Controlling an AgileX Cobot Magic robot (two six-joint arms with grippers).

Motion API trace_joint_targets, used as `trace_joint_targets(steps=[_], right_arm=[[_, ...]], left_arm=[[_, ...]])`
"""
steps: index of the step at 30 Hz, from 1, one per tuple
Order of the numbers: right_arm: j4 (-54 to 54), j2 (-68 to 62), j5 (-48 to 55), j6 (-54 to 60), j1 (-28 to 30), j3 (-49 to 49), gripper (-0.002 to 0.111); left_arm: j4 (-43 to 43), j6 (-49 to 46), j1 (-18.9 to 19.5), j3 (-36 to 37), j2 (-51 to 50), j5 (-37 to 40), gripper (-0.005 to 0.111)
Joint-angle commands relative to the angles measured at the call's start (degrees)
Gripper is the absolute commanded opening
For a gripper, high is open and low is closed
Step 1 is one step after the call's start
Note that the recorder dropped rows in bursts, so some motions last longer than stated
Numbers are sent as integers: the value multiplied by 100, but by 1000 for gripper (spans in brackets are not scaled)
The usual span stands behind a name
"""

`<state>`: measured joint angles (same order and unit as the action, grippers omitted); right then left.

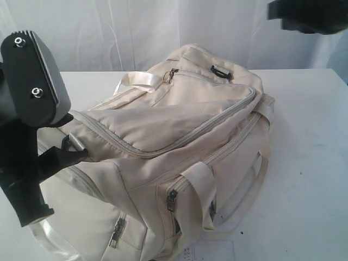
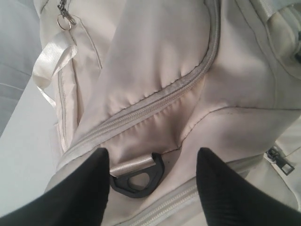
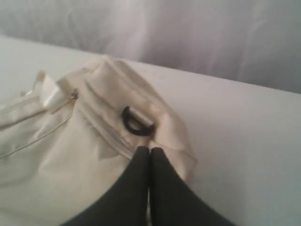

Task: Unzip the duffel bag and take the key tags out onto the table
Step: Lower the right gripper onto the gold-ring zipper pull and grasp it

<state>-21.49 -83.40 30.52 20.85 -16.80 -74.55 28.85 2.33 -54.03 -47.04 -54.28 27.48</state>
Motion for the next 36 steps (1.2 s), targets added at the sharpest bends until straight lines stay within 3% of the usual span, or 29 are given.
trace_joint_targets(steps=[1,9,14,17,22,24,28,36], right_arm=[[440,-1323,1020,443,-604,-1626,0],[1988,-3448,2655,327,-1144,-4405,0],[2305,-4199,2462,360,-1294,-4954,2],[2304,-4405,2285,398,-1349,-4969,20],[2213,-4479,2250,907,-1543,-4969,75],[2213,-4479,2212,1375,-1693,-4969,82],[2254,-4530,2018,2208,-2035,-4969,81],[3720,-4814,1417,1574,-2318,-4930,63]], left_arm=[[-15,85,11,40,53,11,59],[-91,85,11,40,53,-27,59],[-91,85,11,40,53,-12,59],[-91,85,11,40,53,-12,59],[-91,85,11,40,53,-12,59],[-118,85,11,40,53,-14,59],[-133,85,11,40,53,-14,59],[-133,85,11,40,53,28,59]])
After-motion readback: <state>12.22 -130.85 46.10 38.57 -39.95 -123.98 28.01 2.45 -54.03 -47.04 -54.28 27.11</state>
